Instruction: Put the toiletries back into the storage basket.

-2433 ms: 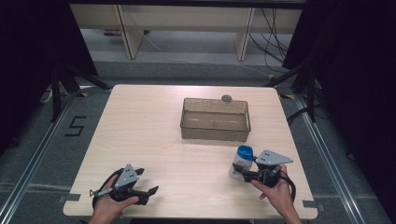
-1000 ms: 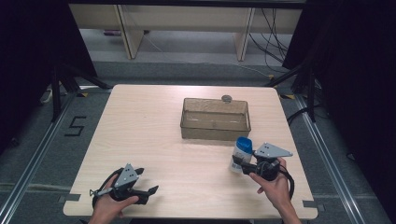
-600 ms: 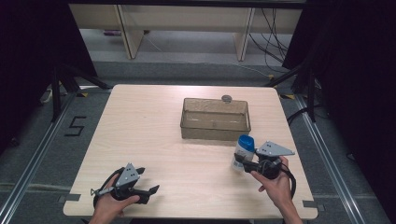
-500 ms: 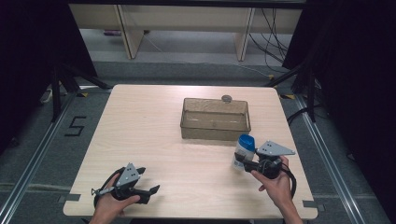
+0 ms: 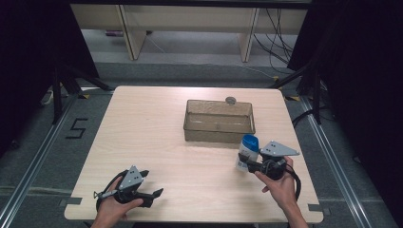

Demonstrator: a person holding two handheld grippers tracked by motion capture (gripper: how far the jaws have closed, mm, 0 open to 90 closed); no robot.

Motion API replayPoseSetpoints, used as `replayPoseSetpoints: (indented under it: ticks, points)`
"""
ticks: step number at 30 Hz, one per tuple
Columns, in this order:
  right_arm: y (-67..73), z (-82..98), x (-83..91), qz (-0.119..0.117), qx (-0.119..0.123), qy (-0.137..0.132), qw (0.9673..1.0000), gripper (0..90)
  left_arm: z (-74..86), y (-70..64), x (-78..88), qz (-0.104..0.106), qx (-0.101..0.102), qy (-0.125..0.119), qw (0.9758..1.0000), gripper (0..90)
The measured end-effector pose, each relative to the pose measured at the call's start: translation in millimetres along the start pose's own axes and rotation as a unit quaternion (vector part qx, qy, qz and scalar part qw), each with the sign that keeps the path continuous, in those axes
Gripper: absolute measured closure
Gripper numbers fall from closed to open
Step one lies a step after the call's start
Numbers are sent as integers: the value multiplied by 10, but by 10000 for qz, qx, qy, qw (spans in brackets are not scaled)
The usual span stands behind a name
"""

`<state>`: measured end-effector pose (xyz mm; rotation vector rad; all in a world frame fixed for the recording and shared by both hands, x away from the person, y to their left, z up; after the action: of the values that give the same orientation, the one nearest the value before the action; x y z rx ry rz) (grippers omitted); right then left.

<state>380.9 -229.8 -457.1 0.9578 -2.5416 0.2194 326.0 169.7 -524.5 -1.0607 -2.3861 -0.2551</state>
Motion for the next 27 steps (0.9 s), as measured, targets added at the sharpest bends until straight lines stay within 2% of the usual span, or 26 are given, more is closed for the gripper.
replayPoseSetpoints:
  ticks: [1, 3, 4, 5, 6, 7, 8, 9, 11, 13, 14, 16, 19, 20, 21, 22, 24, 25, 26, 27]
  points:
    - [21, -7, 4, 31, -135, 33, 9999, 525, -3, -1, 7, 11, -17, 42, 10000, 152]
    - [-4, -32, 2, 47, -34, 18, 10000, 525, -8, 3, 10, 16, -39, 42, 10000, 152]
    - [0, -45, 8, 35, -99, 64, 9999, 526, -6, 15, 15, 5, -103, 100, 9999, 152]
    - [-7, -66, -2, 64, -84, 8, 9999, 526, -5, 4, 3, -6, -23, 34, 10000, 152]
    - [-15, -104, -7, 36, -172, 46, 9998, 527, -2, 3, 2, 11, -18, 17, 10000, 152]
    - [-15, -104, -7, 36, -172, 46, 9998, 527, 0, 2, 8, 28, -12, 41, 10000, 152]
    - [-43, -124, -21, 48, -43, -20, 10000, 527, 5, 1, 3, -7, -14, -15, 10000, 152]
    - [-39, -148, -16, 104, -124, 23, 9999, 527, 8, 6, 16, -32, -34, 68, 10000, 152]
    - [-61, -200, -19, 115, -34, -22, 9999, 528, 8, 6, 20, -43, -12, 52, 10000, 152]
    - [-54, -234, -16, 133, -65, -41, 9999, 528, 3, 22, 34, 13, -148, 127, 9998, 152]
    - [-60, -273, -12, 146, -21, -62, 9999, 529, -3, 3, 22, -12, -50, 29, 10000, 152]
    - [-58, -307, -12, 161, -50, -91, 9998, 529, -1, 5, 23, -8, -103, 65, 9999, 152]
    - [-53, -332, -12, 140, -140, -88, 9998, 530, 1, -1, 21, 20, -65, 46, 10000, 152]
    - [-81, -350, -8, 160, -24, -66, 9998, 530, 3, 7, 27, -24, -117, 74, 9999, 152]
    - [-81, -364, -13, 188, -104, -91, 9997, 530, 3, 16, 34, -34, -171, 115, 9998, 152]
    - [-108, -379, -13, 241, -15, -120, 9996, 530, -2, 5, 37, -51, -120, 73, 9999, 152]
    - [-114, -405, -15, 259, -177, -112, 9994, 531, -6, -4, 33, -28, -86, 33, 10000, 152]
    - [-143, -421, -9, 269, -59, -101, 9996, 531, -5, -5, 32, -23, -86, 38, 10000, 152]
    - [-138, -430, -13, 291, -157, -144, 9993, 531, -3, -11, 25, -1, -57, 16, 10000, 152]
    - [-156, -443, -14, 322, -118, -188, 9992, 531, -1, -10, 23, 43, -52, 41, 10000, 152]
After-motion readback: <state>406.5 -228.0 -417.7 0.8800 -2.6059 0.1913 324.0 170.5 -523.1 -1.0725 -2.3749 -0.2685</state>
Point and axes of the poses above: each handheld gripper's, and its own axes: x roughly backward along the jaws, z roughly out of its underside, y roughly to its left, the point moved 3 cm from there along -x, roughly forward along the jaws, and after that the axes turned 2 degrees about -y, right-handed, at the moved point
